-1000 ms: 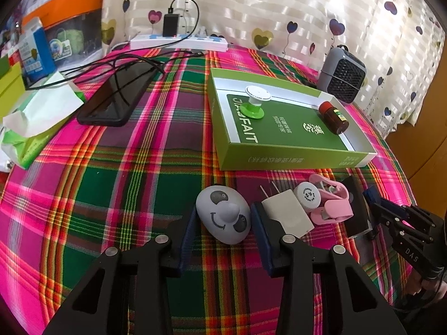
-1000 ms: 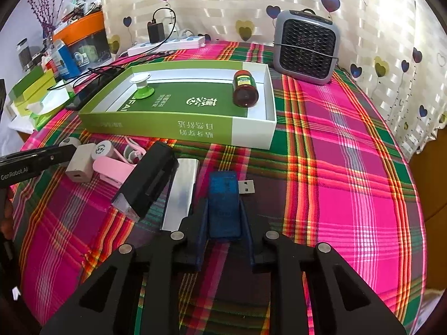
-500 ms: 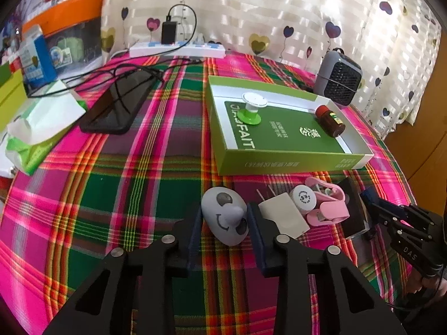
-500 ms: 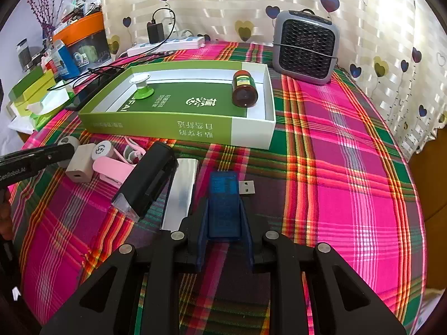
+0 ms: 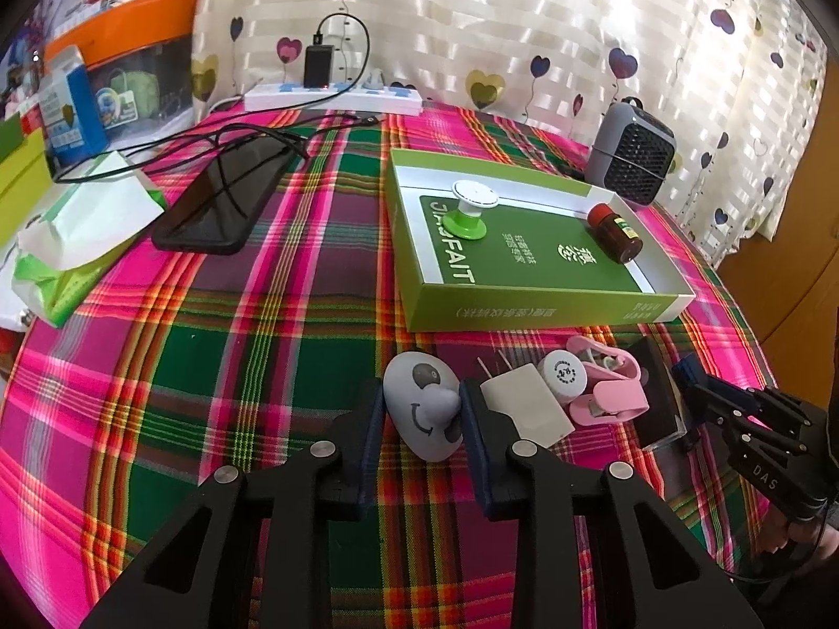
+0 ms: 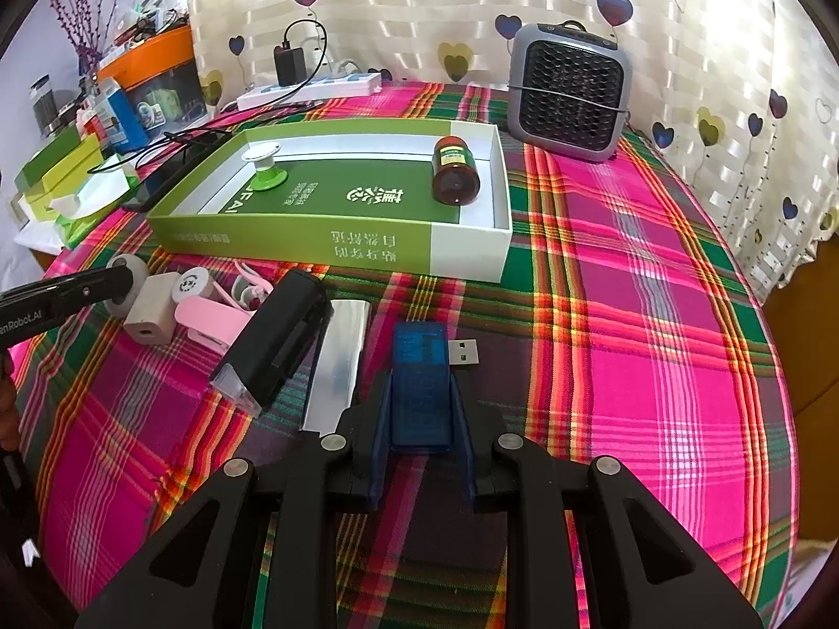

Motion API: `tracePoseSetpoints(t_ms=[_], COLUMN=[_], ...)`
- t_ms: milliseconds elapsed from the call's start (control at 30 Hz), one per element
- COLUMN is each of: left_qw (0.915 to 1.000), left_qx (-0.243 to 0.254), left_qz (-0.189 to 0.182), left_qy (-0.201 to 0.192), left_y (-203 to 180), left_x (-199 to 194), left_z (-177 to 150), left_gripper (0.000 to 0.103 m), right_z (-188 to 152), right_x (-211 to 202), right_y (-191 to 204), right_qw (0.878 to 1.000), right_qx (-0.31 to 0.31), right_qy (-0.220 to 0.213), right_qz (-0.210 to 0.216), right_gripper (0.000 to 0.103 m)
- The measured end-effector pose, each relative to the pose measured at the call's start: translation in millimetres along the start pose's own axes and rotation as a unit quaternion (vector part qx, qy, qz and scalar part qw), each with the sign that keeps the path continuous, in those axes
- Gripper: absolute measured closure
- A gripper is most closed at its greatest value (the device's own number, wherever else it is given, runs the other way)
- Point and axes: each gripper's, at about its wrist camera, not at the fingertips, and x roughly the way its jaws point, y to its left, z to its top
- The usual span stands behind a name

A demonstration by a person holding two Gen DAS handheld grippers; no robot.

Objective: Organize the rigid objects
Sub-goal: 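Close the right tool on the blue USB drive while the left tool grasps the white egg-shaped object, then carry the USB drive with the right tool while the left tool carries the egg-shaped object into the box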

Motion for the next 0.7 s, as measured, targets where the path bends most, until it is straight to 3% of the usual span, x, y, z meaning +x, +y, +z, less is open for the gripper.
tracePoseSetpoints(t_ms=[700], left_qw=[0.9994], left_qx=[0.007], left_qz=[-0.002], left_qy=[-0.032], left_y=[-4.4], left_x=[-26.5], left_z=[7.6], left_gripper=[0.076], right_z=[4.6], right_x=[-17.8], right_y=[0.7], right_qw=[1.000], right_qx=[0.007], right_qy=[-0.029], right_qz=[0.001], right_gripper=[0.080])
